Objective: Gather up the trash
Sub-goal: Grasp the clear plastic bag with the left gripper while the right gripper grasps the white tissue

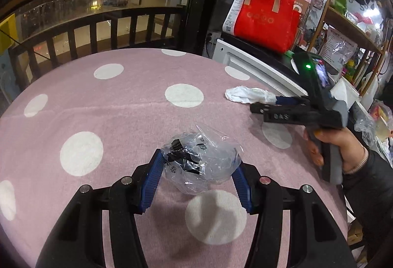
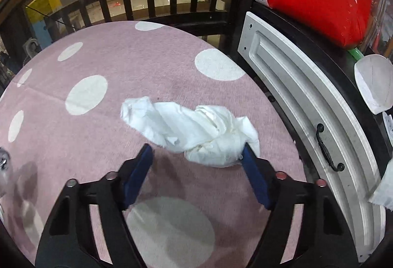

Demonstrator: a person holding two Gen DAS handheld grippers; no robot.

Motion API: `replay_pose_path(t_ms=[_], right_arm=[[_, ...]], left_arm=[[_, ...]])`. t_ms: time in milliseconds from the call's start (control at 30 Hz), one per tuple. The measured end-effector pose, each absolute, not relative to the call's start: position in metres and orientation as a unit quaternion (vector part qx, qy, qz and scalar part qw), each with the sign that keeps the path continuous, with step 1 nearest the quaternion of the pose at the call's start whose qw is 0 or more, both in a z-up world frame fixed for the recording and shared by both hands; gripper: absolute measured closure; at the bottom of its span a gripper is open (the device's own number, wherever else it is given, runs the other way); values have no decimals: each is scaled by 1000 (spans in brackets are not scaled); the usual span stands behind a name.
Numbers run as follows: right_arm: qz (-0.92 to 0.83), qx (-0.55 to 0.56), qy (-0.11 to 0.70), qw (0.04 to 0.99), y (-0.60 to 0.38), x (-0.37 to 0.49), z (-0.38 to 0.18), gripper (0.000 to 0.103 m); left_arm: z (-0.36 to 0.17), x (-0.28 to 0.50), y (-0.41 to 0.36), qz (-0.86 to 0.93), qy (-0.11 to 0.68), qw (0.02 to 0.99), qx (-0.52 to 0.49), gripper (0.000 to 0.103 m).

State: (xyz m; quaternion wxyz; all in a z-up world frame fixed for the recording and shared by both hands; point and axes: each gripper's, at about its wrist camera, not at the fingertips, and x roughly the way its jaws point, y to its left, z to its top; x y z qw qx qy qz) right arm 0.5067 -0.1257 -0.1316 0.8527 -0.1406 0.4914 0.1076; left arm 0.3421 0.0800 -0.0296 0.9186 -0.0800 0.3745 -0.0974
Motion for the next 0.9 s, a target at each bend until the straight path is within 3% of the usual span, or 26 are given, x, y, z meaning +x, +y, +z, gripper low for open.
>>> replay_pose_path(t_ms=[33, 100, 200, 900], right_arm=[[106, -143, 487, 855, -125, 507, -131, 48], [97, -161, 480, 857, -122, 506, -130, 76], [89, -178, 472, 859, -121, 499, -128, 86], [176, -145, 421, 878, -133, 323, -51, 88]], left_arm=[[-29, 340, 80, -97, 372, 920, -78, 50], [-30, 338, 79, -98, 371, 920, -77, 50], [-31, 334, 80, -104, 373, 918, -87, 50], [-17, 259, 66, -108, 333, 933, -81, 50]])
